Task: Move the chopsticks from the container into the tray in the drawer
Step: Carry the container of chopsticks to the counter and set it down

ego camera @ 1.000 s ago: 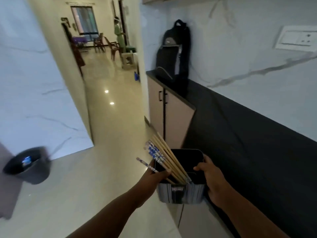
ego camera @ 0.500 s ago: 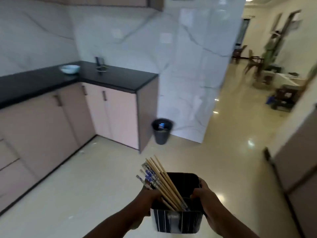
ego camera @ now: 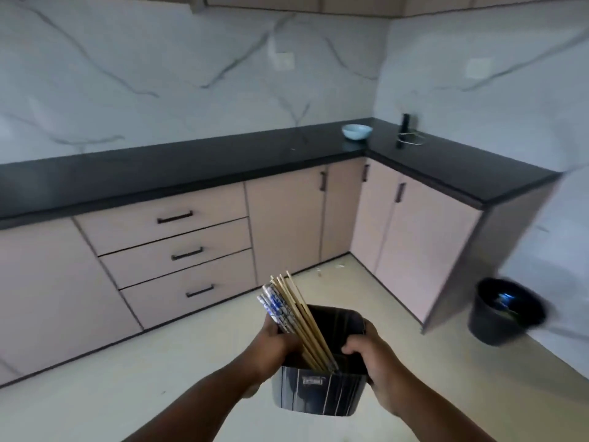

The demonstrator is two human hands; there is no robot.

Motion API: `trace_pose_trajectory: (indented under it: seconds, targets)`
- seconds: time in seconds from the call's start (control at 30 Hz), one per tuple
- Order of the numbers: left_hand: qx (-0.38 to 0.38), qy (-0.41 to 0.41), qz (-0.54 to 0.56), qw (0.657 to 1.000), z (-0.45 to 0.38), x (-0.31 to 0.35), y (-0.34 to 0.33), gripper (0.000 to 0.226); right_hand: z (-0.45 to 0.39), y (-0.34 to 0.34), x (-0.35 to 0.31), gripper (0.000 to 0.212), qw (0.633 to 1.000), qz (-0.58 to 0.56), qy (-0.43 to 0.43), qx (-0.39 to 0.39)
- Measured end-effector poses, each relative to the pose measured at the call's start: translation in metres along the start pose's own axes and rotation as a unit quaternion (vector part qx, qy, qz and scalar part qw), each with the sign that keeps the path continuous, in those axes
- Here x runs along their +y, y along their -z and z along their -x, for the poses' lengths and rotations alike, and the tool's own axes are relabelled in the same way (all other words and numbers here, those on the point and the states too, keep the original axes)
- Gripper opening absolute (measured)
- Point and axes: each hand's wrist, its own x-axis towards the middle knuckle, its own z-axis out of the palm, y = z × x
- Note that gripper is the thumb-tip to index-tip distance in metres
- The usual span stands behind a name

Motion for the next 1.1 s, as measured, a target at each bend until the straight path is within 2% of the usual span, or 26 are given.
trace_pose_trajectory:
  seconds: [0.2,0.33,0.4,0.43,0.5,0.57,0.6,0.73,0.83,1.0,1.1]
  targets:
    - [0.106,0.013,0.049,0.993,-0.046,0.021,0.081,0.035,-0.113,-0.063,-0.053,0.045,0.991,0.048,-0.012,-0.126]
    - [0.184,0.019,0.096,0.978,-0.071,0.029,0.131,0.033,-0.171,-0.111,-0.093,0.059,0.970,0.116,-0.012,-0.213]
    - [0.224,0.016,0.129,0.966,-0.080,0.030,0.156,0.033,-0.196,-0.137,-0.108,0.057,0.958,0.139,-0.014,-0.249]
    - [0.240,0.013,0.144,0.960,-0.084,0.029,0.168,0.034,-0.208,-0.151,-0.113,0.059,0.952,0.147,-0.010,-0.268]
    - [0.266,0.008,0.163,0.950,-0.089,0.025,0.196,0.035,-0.234,-0.182,-0.121,0.078,0.942,0.167,0.000,-0.291]
    - [0.288,-0.005,0.185,0.940,-0.096,0.019,0.229,0.037,-0.254,-0.217,-0.125,0.083,0.932,0.180,0.009,-0.314]
    - [0.302,-0.011,0.195,0.933,-0.100,0.015,0.247,0.037,-0.264,-0.236,-0.127,0.081,0.929,0.183,0.013,-0.321]
    - [0.332,-0.036,0.226,0.915,-0.120,0.004,0.324,0.041,-0.303,-0.309,-0.135,0.098,0.923,0.192,0.018,-0.334]
    - [0.327,-0.054,0.233,0.914,-0.138,0.010,0.391,0.045,-0.328,-0.365,-0.156,0.090,0.923,0.197,0.038,-0.329]
    - [0.323,-0.103,0.202,0.919,-0.169,0.053,0.485,0.050,-0.366,-0.441,-0.211,0.086,0.929,0.184,0.108,-0.303]
    - [0.317,-0.130,0.171,0.924,-0.193,0.083,0.526,0.051,-0.392,-0.470,-0.246,0.099,0.929,0.170,0.145,-0.294]
